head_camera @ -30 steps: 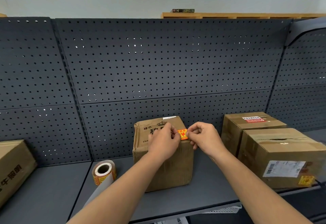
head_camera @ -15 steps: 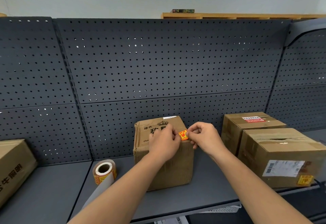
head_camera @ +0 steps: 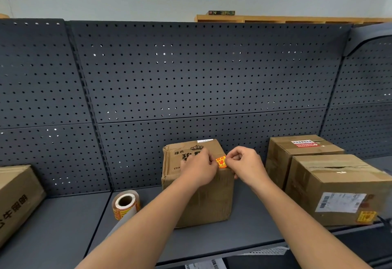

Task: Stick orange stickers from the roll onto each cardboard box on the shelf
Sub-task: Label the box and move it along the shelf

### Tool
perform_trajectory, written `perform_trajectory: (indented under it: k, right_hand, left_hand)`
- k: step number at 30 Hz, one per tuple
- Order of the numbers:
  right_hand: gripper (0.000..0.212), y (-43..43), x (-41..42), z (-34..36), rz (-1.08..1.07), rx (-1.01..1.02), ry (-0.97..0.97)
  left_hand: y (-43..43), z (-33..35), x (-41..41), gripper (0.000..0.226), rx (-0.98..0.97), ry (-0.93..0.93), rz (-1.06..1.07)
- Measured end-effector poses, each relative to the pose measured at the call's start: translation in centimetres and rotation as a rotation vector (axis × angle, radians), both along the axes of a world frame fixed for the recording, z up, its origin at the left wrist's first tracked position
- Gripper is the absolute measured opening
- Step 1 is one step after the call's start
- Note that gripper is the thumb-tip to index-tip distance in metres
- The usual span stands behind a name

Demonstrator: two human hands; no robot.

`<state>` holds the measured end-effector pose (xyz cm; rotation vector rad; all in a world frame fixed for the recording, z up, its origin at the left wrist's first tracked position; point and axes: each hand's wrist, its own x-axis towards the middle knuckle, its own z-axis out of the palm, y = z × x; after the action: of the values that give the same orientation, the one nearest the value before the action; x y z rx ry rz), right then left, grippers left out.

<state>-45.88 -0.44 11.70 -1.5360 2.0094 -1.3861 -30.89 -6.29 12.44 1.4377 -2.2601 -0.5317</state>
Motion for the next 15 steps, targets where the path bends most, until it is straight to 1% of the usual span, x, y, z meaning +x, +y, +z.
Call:
perform_trajectory:
  k: [2,4,6,10,12,13,15]
  right_hand:
    - [0.01,-0.2,0.2,0.0,-0.009,0.001,-0.011]
    - [0.022,-0.4,0.4,0.0,-0.018,0.007,0.0]
    - [0.03,-0.5,0.8,0.0,-0.039,0.021,0.035]
    - [0.032,-0.8,0.7,-0.7,-0.071,0.06,0.01]
    - [0.038,-0.8,0.4,-1.2,-0.069,0.095,-0.07]
    - [0.042,-0.8,0.3,-1.4,-0.055,0.119,-0.142]
    - [0.04,-0.8,0.3,-1.4,-0.017,0.182,-0.282]
  left_hand:
    - [-0.3,0.2,0.0,0.018,0.031,-0.008,0.0]
    - [-0.5,0.3,0.0,0.019,0.05,-0.011,0.0]
    - [-0.5,0.3,0.1,0.019,0.047,-0.012,-0.012]
    - [-0.6,0.0,0.5,0.02,-0.002,0.001,-0.069]
    - [-0.7,-0.1,0.8,0.018,-0.008,-0.001,-0.098]
    - [-0.7,-0.1,0.8,0.016,-0.005,0.0,-0.105]
    - [-0.7,-0.1,0.8,0.015,0.005,0.002,-0.116]
